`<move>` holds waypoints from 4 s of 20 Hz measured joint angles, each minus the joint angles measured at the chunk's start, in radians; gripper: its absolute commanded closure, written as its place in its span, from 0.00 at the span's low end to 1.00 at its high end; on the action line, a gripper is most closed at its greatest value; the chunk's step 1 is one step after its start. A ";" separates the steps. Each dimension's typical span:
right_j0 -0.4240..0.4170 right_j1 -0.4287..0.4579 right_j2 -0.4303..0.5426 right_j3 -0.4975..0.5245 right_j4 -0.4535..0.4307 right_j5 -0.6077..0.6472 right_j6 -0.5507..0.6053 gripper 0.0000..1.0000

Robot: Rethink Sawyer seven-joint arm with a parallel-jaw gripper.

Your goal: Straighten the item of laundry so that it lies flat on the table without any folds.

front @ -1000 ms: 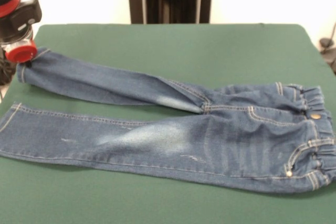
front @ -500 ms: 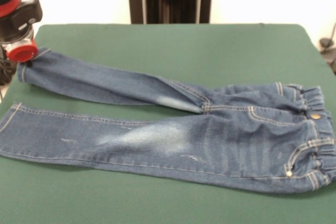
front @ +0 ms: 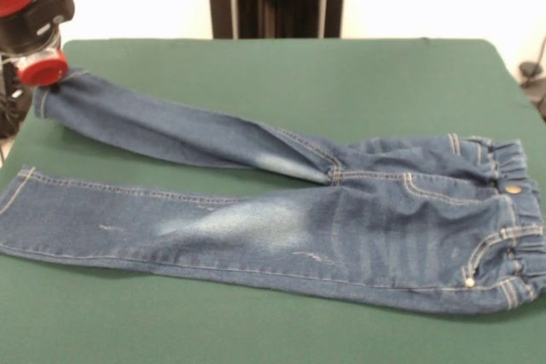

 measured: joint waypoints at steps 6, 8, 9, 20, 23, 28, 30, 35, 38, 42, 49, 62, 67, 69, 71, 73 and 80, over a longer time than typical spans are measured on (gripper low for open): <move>0.005 -0.038 -0.012 0.031 0.001 0.075 0.000 1.00; 0.005 -0.046 -0.014 0.035 0.001 0.099 0.000 1.00; 0.005 -0.051 -0.015 0.037 0.000 0.113 0.000 1.00; 0.005 -0.059 -0.021 0.047 0.011 0.153 0.000 1.00; 0.005 -0.057 -0.026 0.047 0.020 0.175 0.000 1.00; 0.005 -0.050 -0.039 0.046 0.030 0.229 0.000 1.00; 0.005 -0.044 -0.044 0.040 0.032 0.271 0.000 1.00; 0.004 -0.024 -0.047 0.026 0.032 0.334 0.000 1.00; 0.001 -0.012 -0.048 0.025 0.033 0.364 0.000 1.00; -0.004 -0.001 -0.049 0.025 0.033 0.371 0.000 1.00; -0.029 0.002 -0.053 0.027 0.054 0.371 0.000 1.00; -0.037 0.002 -0.117 0.032 0.059 0.480 0.000 1.00; -0.037 0.022 -0.122 0.031 0.070 0.522 0.000 1.00; -0.037 0.037 -0.125 0.031 0.078 0.525 0.000 1.00; -0.038 0.046 -0.127 0.031 0.085 0.524 0.000 1.00; -0.039 0.054 -0.129 0.031 0.094 0.525 0.000 1.00; -0.052 0.102 -0.139 0.030 0.135 0.524 0.000 1.00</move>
